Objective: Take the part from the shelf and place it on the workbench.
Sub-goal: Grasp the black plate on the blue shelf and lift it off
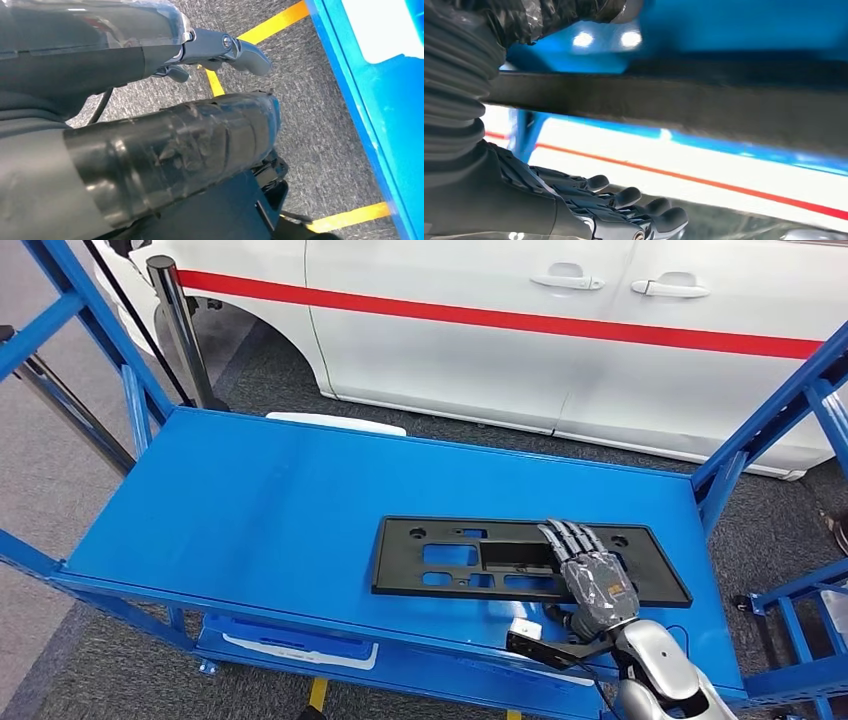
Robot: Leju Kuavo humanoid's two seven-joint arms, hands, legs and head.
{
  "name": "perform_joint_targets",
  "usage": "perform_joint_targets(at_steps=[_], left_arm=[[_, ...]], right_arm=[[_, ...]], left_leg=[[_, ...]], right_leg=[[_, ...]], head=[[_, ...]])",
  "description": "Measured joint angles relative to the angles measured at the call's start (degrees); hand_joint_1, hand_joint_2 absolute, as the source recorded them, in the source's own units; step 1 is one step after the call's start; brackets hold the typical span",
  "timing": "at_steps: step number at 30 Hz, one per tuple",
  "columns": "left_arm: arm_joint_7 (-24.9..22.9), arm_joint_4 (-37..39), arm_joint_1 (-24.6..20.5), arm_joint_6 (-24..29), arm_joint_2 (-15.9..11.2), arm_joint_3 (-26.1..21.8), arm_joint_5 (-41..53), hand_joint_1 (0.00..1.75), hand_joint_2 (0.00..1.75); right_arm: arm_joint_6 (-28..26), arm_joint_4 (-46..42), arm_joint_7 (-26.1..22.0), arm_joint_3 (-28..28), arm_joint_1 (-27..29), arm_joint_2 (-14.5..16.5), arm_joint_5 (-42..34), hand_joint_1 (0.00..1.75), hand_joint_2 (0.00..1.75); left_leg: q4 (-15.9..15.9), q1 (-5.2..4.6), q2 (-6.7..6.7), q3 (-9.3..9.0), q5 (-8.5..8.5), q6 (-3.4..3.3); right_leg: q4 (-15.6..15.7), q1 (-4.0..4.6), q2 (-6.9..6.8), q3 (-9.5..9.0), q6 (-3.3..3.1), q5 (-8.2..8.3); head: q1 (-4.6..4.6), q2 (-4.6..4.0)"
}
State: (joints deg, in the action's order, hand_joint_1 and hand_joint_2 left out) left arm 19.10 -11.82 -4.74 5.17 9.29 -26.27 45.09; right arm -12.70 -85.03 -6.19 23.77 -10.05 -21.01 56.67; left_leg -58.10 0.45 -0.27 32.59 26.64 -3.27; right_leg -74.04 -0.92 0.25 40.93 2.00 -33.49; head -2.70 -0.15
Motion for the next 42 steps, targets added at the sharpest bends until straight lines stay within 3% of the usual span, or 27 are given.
perform_joint_targets(at_steps=[1, 2, 3, 5, 6, 9, 11, 12, 14, 15, 16, 17, 19, 21, 24, 26, 29, 30, 31, 32, 35, 37, 40, 42], left_arm=[[0.0, 0.0, 0.0, 0.0, 0.0, 0.0, 0.1, 0.0, 0.0], [-0.1, 0.0, 0.0, 0.1, 0.1, 0.0, 0.2, 0.0, 0.0], [-0.1, 0.0, 0.0, 0.1, 0.2, 0.0, 0.3, 0.0, 0.0], [-0.1, 0.0, -0.2, 0.2, 0.3, 0.0, 0.5, 0.0, 0.0], [-0.1, 0.0, -0.2, 0.3, 0.4, 0.0, 0.6, 0.0, 0.0], [-0.1, 0.0, -0.3, 0.4, 0.4, -0.1, 0.7, 0.0, 0.0], [-0.1, 0.0, -0.4, 0.4, 0.4, -0.1, 0.7, 0.0, 0.0], [-0.1, 0.0, -0.4, 0.4, 0.4, -0.1, 0.7, 0.0, 0.0], [0.0, 0.0, -0.3, 0.4, 0.4, -0.3, 0.5, 0.0, 0.0], [0.0, 0.0, -0.2, 0.4, 0.4, -0.5, 0.5, 0.0, 0.0], [0.1, 0.0, -0.2, 0.3, 0.4, -0.7, 0.4, 0.0, 0.0], [0.1, 0.0, -0.2, 0.3, 0.4, -0.8, 0.4, 0.0, 0.0], [0.1, 0.0, -0.2, 0.3, 0.4, -1.0, 0.5, 0.0, 0.0], [0.2, 0.0, -0.3, 0.3, 0.4, -1.1, 0.5, 0.0, 0.0], [0.2, 0.0, -0.2, 0.3, 0.5, -1.1, 0.6, 0.0, 0.0], [0.2, 0.0, -0.3, 0.3, 0.5, -1.1, 0.7, 0.0, 0.0], [0.2, 0.0, -0.4, 0.3, 0.5, -1.1, 1.0, 0.0, 0.0], [0.2, 0.0, -0.3, 0.3, 0.5, -1.1, 1.1, 0.0, 0.0], [0.1, 0.0, -0.3, 0.3, 0.5, -1.1, 1.3, 0.0, 0.0], [0.1, 0.0, -0.2, 0.3, 0.6, -1.1, 1.3, 0.0, 0.0], [0.1, 0.0, -0.2, 0.3, 0.6, -1.1, 1.6, 0.0, 0.0], [0.0, 0.0, -0.2, 0.5, 0.6, -1.2, 1.7, 0.0, 0.0], [-0.1, 0.0, -0.1, 0.7, 0.6, -1.4, 1.6, 0.0, 0.0], [-0.1, 0.0, 0.0, 1.0, 0.6, -1.6, 1.5, 0.0, 0.0]], right_arm=[[-1.2, 0.3, 1.0, 0.1, 0.1, 0.1, 2.3, 0.19, 1.75], [-2.0, 0.6, 1.7, 0.3, 0.2, 0.1, 4.0, 0.38, 1.75], [-2.6, 0.8, 2.2, 0.4, 0.2, 0.2, 5.1, 0.55, 1.75], [-3.3, 1.2, 2.7, 0.5, 0.2, 0.3, 6.5, 0.8, 1.75], [-3.7, 1.5, 2.9, 0.5, 0.2, 0.4, 7.2, 0.93, 1.75], [-4.6, 2.1, 3.5, 0.5, 0.4, 0.8, 9.0, 1.43, 1.75], [-5.3, 2.5, 4.1, 0.5, 0.5, 1.0, 10.5, 1.61, 1.75], [-5.8, 2.7, 4.5, 0.5, 0.7, 1.2, 11.3, 1.66, 1.75], [-6.8, 3.2, 5.2, 0.5, 1.0, 1.4, 13.0, 1.73, 1.75], [-7.2, 3.3, 5.4, 0.5, 1.2, 1.5, 13.6, 1.74, 1.75], [-7.6, 3.4, 5.6, 0.5, 1.3, 1.7, 14.0, 1.75, 1.75], [-7.9, 3.5, 5.6, 0.5, 1.4, 1.8, 14.3, 1.75, 1.75], [-8.3, 3.6, 5.7, 0.4, 1.5, 2.0, 14.7, 1.75, 1.75], [-8.4, 3.6, 5.8, 0.3, 1.6, 2.2, 15.0, 1.74, 1.75], [-8.5, 3.7, 5.8, 0.0, 1.8, 2.4, 15.1, 1.74, 1.75], [-8.6, 3.7, 5.7, -0.3, 2.1, 2.4, 15.1, 1.75, 1.75], [-9.4, 3.8, 5.2, -0.5, 2.7, 2.6, 15.2, 1.75, 1.75], [-9.9, 3.7, 5.0, -0.6, 3.0, 2.7, 15.2, 1.75, 1.75], [-10.3, 3.7, 4.8, -0.6, 3.3, 2.8, 15.2, 1.75, 1.75], [-10.8, 3.5, 4.7, -0.7, 3.5, 2.9, 15.2, 1.75, 1.75], [-12.6, 2.0, 4.4, -1.0, 4.4, 3.4, 15.5, 1.75, 1.75], [-14.3, 0.5, 4.2, -1.3, 5.3, 3.9, 16.0, 1.75, 1.75], [-17.9, -3.0, 4.3, -1.9, 7.4, 5.1, 18.0, 1.75, 1.75], [-21.0, -6.0, 4.4, -2.1, 9.0, 6.2, 20.1, 1.75, 1.75]], left_leg=[[-0.1, -0.01, -0.02, -0.05, 0.08, 0.01], [-0.1, 0.0, -0.05, -0.17, 0.19, 0.07], [-0.2, 0.0, -0.08, -0.31, 0.33, 0.19], [-0.4, -0.22, -0.14, -0.41, 0.65, 0.59], [-0.4, -0.32, -0.15, -0.36, 0.73, 0.86], [-0.5, -0.38, -0.14, -0.34, 1.01, 1.78], [-3.1, -0.32, -0.1, 0.65, 2.9, 2.32], [-6.0, -0.24, -0.07, 1.98, 4.6, 2.5], [-13.3, -0.21, -0.06, 5.45, 7.76, 2.68], [-15.6, -0.2, -0.06, 6.61, 8.24, 2.71], [-15.9, -0.2, -0.06, 6.81, 7.59, 2.67], [-14.0, -0.2, -0.06, 5.92, 5.94, 2.56], [-6.6, -0.25, -0.07, 2.43, 2.1, 2.13], [-1.6, -0.36, -0.08, 0.14, 0.6, 1.77], [-0.3, -0.31, -0.04, -0.29, 0.45, 1.11], [0.4, -0.08, 0.04, -0.6, 0.03, 0.4], [0.6, -0.05, 0.09, -0.6, -0.16, -0.01], [0.6, -0.07, 0.09, -0.58, -0.13, -0.02], [0.5, -0.07, 0.08, -0.6, -0.07, -0.02], [0.4, -0.03, 0.06, -0.64, 0.02, 0.04], [-0.2, -0.05, -0.08, -0.63, 0.57, 0.71], [-0.4, -0.21, -0.13, -0.4, 0.75, 1.33], [-0.9, -0.16, -0.1, -0.1, 1.32, 2.21], [-4.6, -0.05, -0.06, 1.46, 3.87, 2.67]], right_leg=[[0.2, -0.01, 0.0, 0.04, 0.02, 0.89], [2.5, -0.02, -0.01, -0.97, -0.02, 2.65], [6.2, -0.04, -0.03, -2.73, -0.15, 4.72], [12.6, 0.13, -0.02, -5.85, -0.58, 7.05], [14.3, 0.26, 0.0, -6.57, -0.8, 7.26], [15.1, 0.27, 0.09, -6.84, -1.63, 7.12], [15.5, 0.05, -0.02, -7.16, -2.33, 7.25], [15.6, 0.08, -0.13, -7.26, -2.62, 7.25], [15.5, 0.24, -0.29, -7.26, -3.05, 7.17], [15.5, 0.29, -0.31, -7.28, -3.1, 7.13], [15.4, 0.32, -0.29, -7.34, -3.12, 7.08], [15.4, 0.34, -0.26, -7.48, -3.11, 7.0], [15.3, 0.43, -0.21, -7.79, -2.9, 6.78], [15.1, 0.62, -0.17, -7.76, -2.44, 6.66], [15.2, 0.7, -0.12, -7.68, -1.61, 6.72], [13.3, 0.6, -0.11, -6.97, -1.09, 5.29], [3.6, 0.22, -0.12, -2.36, -0.41, 0.38], [1.0, 0.07, -0.12, -1.08, -0.22, -0.3], [0.3, -0.08, -0.13, -0.67, -0.09, 0.1], [1.8, -0.24, -0.14, -1.32, 0.0, 1.54], [12.1, -0.43, -0.18, -6.17, -0.08, 6.37], [14.6, -0.13, -0.11, -7.2, -0.52, 6.61], [14.9, -0.14, -0.15, -7.09, -1.61, 6.76], [15.1, -0.3, -0.27, -7.22, -2.43, 6.8]], head=[[0.0, 0.0], [0.01, 0.0], [-0.01, 0.0], [-0.01, 0.0], [0.01, 0.0], [0.04, 0.0], [0.05, 0.0], [0.06, 0.0], [0.07, 0.0], [0.07, 0.0], [0.07, 0.0], [0.08, 0.0], [0.07, 0.0], [0.05, 0.0], [0.02, 0.0], [0.0, 0.0], [-0.01, 0.0], [-0.02, 0.0], [-0.02, 0.0], [-0.02, 0.0], [-0.01, 0.0], [0.02, 0.0], [0.04, 0.0], [0.05, 0.0]])
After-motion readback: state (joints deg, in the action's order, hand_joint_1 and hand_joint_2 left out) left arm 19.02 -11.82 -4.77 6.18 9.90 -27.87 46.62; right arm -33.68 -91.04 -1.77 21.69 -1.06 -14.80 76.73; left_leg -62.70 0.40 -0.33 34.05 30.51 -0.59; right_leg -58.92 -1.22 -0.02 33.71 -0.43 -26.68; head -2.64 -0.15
